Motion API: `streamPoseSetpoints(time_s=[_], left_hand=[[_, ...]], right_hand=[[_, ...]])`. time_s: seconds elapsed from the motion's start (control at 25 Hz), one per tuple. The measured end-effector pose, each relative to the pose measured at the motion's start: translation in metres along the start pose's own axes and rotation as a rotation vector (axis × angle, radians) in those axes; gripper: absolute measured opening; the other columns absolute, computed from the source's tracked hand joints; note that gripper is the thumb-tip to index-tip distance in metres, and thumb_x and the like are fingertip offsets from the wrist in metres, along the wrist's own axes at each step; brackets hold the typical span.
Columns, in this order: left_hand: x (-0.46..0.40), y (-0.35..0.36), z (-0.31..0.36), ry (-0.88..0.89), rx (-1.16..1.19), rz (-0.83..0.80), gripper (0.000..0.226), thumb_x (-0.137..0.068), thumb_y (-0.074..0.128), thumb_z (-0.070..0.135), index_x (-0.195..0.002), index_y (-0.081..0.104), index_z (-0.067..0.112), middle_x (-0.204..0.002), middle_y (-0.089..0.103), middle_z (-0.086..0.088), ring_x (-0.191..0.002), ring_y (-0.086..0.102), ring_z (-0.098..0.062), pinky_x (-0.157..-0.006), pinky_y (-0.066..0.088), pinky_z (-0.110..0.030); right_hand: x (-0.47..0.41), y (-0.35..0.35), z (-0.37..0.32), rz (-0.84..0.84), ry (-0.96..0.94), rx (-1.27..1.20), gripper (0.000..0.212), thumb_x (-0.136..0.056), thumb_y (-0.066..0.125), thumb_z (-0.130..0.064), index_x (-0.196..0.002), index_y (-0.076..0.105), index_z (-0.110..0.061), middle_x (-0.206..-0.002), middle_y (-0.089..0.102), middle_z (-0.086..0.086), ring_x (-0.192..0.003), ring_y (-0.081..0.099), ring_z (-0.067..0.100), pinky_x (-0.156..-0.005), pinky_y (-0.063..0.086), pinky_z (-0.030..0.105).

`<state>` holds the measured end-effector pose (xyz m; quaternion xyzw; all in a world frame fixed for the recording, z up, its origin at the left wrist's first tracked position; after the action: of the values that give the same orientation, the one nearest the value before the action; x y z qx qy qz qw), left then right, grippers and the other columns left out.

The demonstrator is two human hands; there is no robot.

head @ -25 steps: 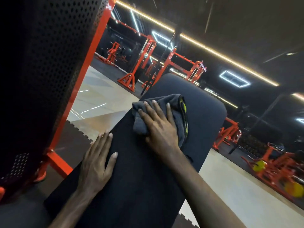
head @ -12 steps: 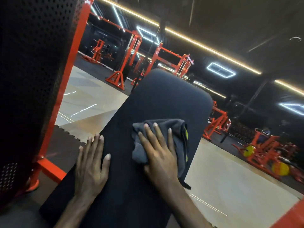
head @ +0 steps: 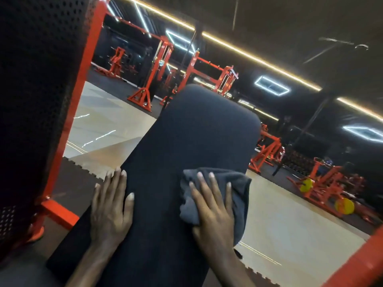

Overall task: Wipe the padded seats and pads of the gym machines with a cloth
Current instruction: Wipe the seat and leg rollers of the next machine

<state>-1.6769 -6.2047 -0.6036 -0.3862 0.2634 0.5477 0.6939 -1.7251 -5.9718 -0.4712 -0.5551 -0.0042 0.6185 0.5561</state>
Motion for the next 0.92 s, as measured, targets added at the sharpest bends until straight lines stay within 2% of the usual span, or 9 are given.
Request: streamPoseSetpoints(time_s=[0.08, 0.2, 0.28, 0.4, 0.52, 0.6, 0.72, 0.8, 0.92], left_hand=[[0.0, 0.0, 0.0, -0.005, 0.001, -0.009, 0.063, -0.108, 0.036, 0.037, -0.164, 0.032, 0.009, -0.174, 0.026, -0.005, -0.161, 0.025, -0.027, -0.126, 0.025, -0.059], [0.002, 0.001, 0.0, 0.009, 0.005, -0.009, 0.063, -0.108, 0.036, 0.037, -0.164, 0.032, 0.008, -0.173, 0.027, -0.005, -0.16, 0.025, -0.027, -0.126, 0.024, -0.06], [0.005, -0.001, -0.002, 0.006, 0.0, -0.008, 0.063, -0.108, 0.036, 0.036, -0.164, 0.032, 0.007, -0.173, 0.027, -0.006, -0.161, 0.025, -0.026, -0.126, 0.025, -0.061], [0.009, 0.0, -0.002, 0.012, -0.002, -0.015, 0.062, -0.108, 0.035, 0.035, -0.164, 0.031, 0.009, -0.173, 0.027, -0.005, -0.161, 0.024, -0.026, -0.126, 0.026, -0.06], [0.005, -0.002, -0.005, 0.0, 0.007, -0.013, 0.062, -0.109, 0.034, 0.037, -0.165, 0.031, 0.011, -0.174, 0.026, -0.003, -0.161, 0.024, -0.025, -0.125, 0.027, -0.059], [0.008, -0.001, -0.005, -0.002, 0.019, -0.026, 0.063, -0.109, 0.035, 0.037, -0.166, 0.029, 0.013, -0.175, 0.024, -0.002, -0.161, 0.023, -0.024, -0.125, 0.027, -0.058], [0.011, -0.002, -0.009, 0.002, 0.029, -0.038, 0.063, -0.108, 0.038, 0.036, -0.166, 0.028, 0.014, -0.175, 0.021, -0.001, -0.162, 0.02, -0.021, -0.123, 0.03, -0.058], [0.013, -0.003, -0.009, -0.001, 0.017, -0.027, 0.063, -0.108, 0.038, 0.035, -0.166, 0.028, 0.013, -0.175, 0.021, -0.002, -0.162, 0.02, -0.02, -0.123, 0.03, -0.057], [0.01, -0.001, -0.01, -0.012, -0.002, -0.026, 0.062, -0.109, 0.038, 0.035, -0.166, 0.029, 0.013, -0.175, 0.023, -0.002, -0.162, 0.021, -0.019, -0.123, 0.03, -0.053]], right_hand=[[0.032, 0.01, -0.025, -0.074, -0.142, -0.008, 0.081, -0.077, 0.067, -0.022, -0.156, 0.049, -0.018, -0.173, 0.025, 0.002, -0.161, 0.019, 0.03, -0.122, 0.026, 0.065], [-0.012, 0.018, -0.026, -0.094, -0.33, 0.027, 0.077, -0.079, 0.063, -0.021, -0.154, 0.05, -0.018, -0.173, 0.025, 0.003, -0.162, 0.013, 0.028, -0.124, 0.021, 0.064], [-0.044, 0.01, -0.003, -0.038, -0.206, 0.018, 0.077, -0.08, 0.065, -0.02, -0.156, 0.049, -0.019, -0.173, 0.025, 0.002, -0.162, 0.013, 0.026, -0.127, 0.016, 0.063], [0.001, 0.005, 0.002, 0.036, 0.056, -0.022, 0.078, -0.083, 0.066, -0.023, -0.158, 0.046, -0.02, -0.173, 0.025, 0.0, -0.162, 0.016, 0.028, -0.127, 0.016, 0.062], [0.055, 0.016, -0.032, -0.067, -0.085, -0.014, 0.088, -0.075, 0.076, -0.024, -0.157, 0.047, -0.018, -0.172, 0.026, 0.003, -0.161, 0.017, 0.031, -0.124, 0.021, 0.065], [0.032, 0.017, -0.022, -0.086, -0.239, 0.012, 0.081, -0.079, 0.07, -0.021, -0.157, 0.048, -0.017, -0.173, 0.023, 0.004, -0.162, 0.013, 0.03, -0.125, 0.018, 0.065], [0.002, 0.005, 0.014, -0.023, -0.09, 0.005, 0.071, -0.088, 0.066, -0.02, -0.157, 0.048, -0.019, -0.173, 0.024, 0.002, -0.162, 0.015, 0.028, -0.126, 0.017, 0.065], [0.037, 0.006, 0.011, 0.015, 0.059, -0.041, 0.08, -0.083, 0.077, -0.02, -0.157, 0.047, -0.019, -0.172, 0.026, 0.001, -0.161, 0.017, 0.029, -0.124, 0.02, 0.066], [0.079, 0.024, -0.037, -0.119, -0.093, -0.054, 0.09, -0.074, 0.078, -0.021, -0.158, 0.046, -0.018, -0.174, 0.021, 0.004, -0.161, 0.015, 0.032, -0.123, 0.022, 0.067]])
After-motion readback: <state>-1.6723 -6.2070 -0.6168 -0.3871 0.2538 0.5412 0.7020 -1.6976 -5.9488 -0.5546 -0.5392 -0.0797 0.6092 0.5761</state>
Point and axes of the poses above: each hand's wrist, its own x-axis away from the middle knuckle, its own y-axis out of the palm, z = x × y, the point moved 5 cm from there along -x, towards the middle knuckle
